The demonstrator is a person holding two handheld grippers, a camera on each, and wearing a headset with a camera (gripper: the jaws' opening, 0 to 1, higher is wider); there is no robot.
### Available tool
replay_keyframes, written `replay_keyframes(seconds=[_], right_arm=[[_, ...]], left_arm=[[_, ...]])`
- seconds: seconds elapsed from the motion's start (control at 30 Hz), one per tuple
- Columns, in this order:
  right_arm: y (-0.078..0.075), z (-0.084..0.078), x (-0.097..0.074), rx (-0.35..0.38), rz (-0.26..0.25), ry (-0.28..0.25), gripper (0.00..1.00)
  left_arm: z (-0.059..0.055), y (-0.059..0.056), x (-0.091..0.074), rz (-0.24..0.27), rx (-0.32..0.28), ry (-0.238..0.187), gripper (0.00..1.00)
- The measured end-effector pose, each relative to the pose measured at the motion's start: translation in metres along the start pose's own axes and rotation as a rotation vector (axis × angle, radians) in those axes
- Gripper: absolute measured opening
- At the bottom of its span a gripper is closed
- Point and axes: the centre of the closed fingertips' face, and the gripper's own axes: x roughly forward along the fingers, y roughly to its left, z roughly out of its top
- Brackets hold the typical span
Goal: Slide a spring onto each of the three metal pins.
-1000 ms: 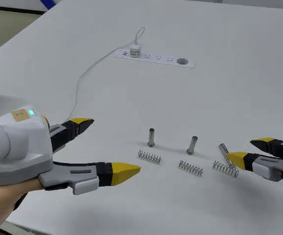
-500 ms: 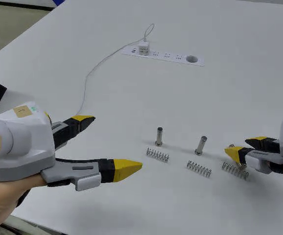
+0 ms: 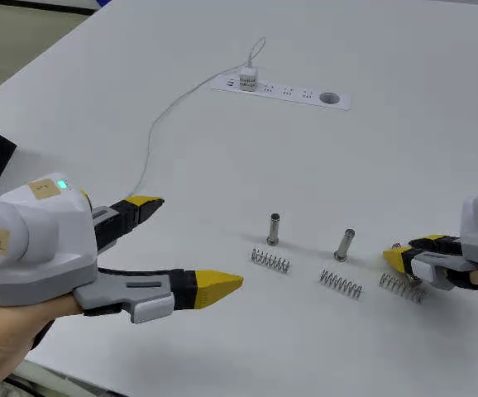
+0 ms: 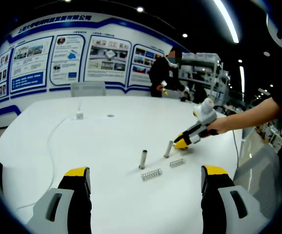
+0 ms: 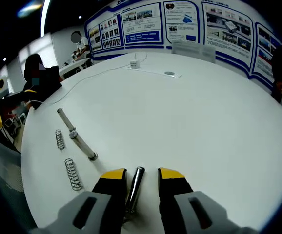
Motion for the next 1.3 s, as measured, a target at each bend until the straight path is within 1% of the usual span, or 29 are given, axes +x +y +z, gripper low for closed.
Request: replay_keyframes(seconds=[0.07,0.17,0.23,0.27,0.37,0.43,0.57,0.63,0.73,0.77,0.97,1.13,1.3], right_arm=[[0.0005,0.0006,-0.0001,-0.007,0.0,0.003,0.26],[0.002,-0.001,-0.0007,-0.066,-0.012,0.026,0.25],[0.0031,-0.0019,-0.0013,-0.09,-0.015,0.037,0.24],[0.0039,-0.0026,-0.0013,-0.072,-0.015,0.041,0.23],[0.0035,-0.0018,0.0021,-0.077,-0.01,0.043,0.2],[0.0005,-0.0011,0.0038,-0.066,-0.022,0.053,0.19],[-0.0011,-0.0019,0.0044,-0.055,-0.03,0.071,0.16],[0.0018,-0.0034,0.0049,-0.045,-0.021,0.085,0.12],[0.002,-0.0028,0.0051,-0.036,-0.028,0.094,0.1],[0.0016,-0.0033,0.0053,-0.021,-0.029,0.099,0.09],[0.0007,-0.0036,0.0052,-0.025,-0.026,0.107,0.09],[0.0014,-0.0038,0.0045,-0.019,-0.035,0.105,0.08],[-0.0001,-0.0052,0.0028,-0.019,-0.04,0.106,0.08]], left_arm=[[0.0001,0.0003,-0.0005,0.001,-0.001,-0.001,0.96],[-0.0013,0.0006,-0.001,0.003,-0.003,0.001,0.96],[-0.0021,0.0001,-0.0007,0.001,-0.004,0.002,0.95],[-0.0025,-0.0008,-0.0005,-0.002,-0.004,0.003,0.95],[-0.0029,-0.0027,0.0,-0.008,0.001,0.007,0.95],[-0.0029,-0.0034,-0.0002,-0.011,0.006,0.01,0.95],[-0.0018,-0.0029,-0.0021,-0.009,0.006,0.006,0.95],[-0.0021,-0.002,-0.0032,-0.005,0.009,0.007,0.94],[-0.0022,-0.0019,-0.0043,-0.005,0.007,0.007,0.94],[-0.0021,-0.0021,-0.0044,-0.005,0.007,0.007,0.94],[-0.0013,-0.0056,-0.0042,-0.014,0.009,0.006,0.94],[-0.0016,-0.0079,-0.0045,-0.015,0.01,0.008,0.94],[0.0005,-0.0088,-0.0064,-0.013,0.014,0.004,0.94]])
